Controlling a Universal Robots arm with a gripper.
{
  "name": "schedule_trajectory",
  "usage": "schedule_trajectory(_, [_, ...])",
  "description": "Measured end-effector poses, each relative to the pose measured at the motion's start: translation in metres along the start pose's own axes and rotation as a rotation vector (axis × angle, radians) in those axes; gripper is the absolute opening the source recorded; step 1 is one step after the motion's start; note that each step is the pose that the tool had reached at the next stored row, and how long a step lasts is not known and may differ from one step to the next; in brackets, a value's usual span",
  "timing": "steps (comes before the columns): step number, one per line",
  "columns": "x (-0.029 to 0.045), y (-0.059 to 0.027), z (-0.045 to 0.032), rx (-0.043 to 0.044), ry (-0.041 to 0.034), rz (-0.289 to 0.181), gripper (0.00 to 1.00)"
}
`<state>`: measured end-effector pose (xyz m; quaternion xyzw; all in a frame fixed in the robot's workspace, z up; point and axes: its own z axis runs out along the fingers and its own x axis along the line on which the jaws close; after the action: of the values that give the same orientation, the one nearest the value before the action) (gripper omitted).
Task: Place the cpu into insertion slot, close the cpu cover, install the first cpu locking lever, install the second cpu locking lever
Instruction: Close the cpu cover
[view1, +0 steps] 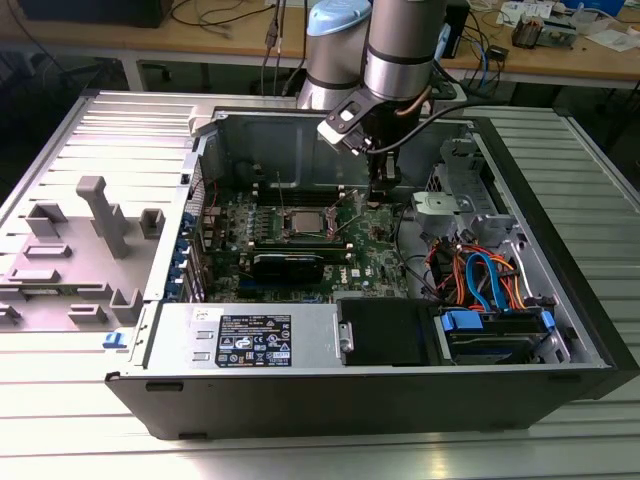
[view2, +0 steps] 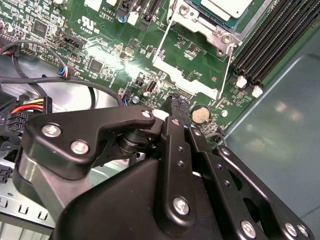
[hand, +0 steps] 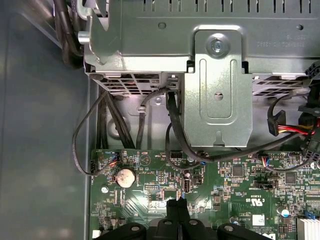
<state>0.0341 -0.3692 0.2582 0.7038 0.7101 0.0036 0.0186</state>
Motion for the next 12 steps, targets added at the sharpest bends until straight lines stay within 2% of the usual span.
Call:
schedule_trajectory(10, [0.0000,0.0000,0.0001,0.0000,0.0001,0.000,0.11])
schedule_trajectory(12, [0.0001,0.0001,0.0008,0.0039,0.0005,0.000,0.11])
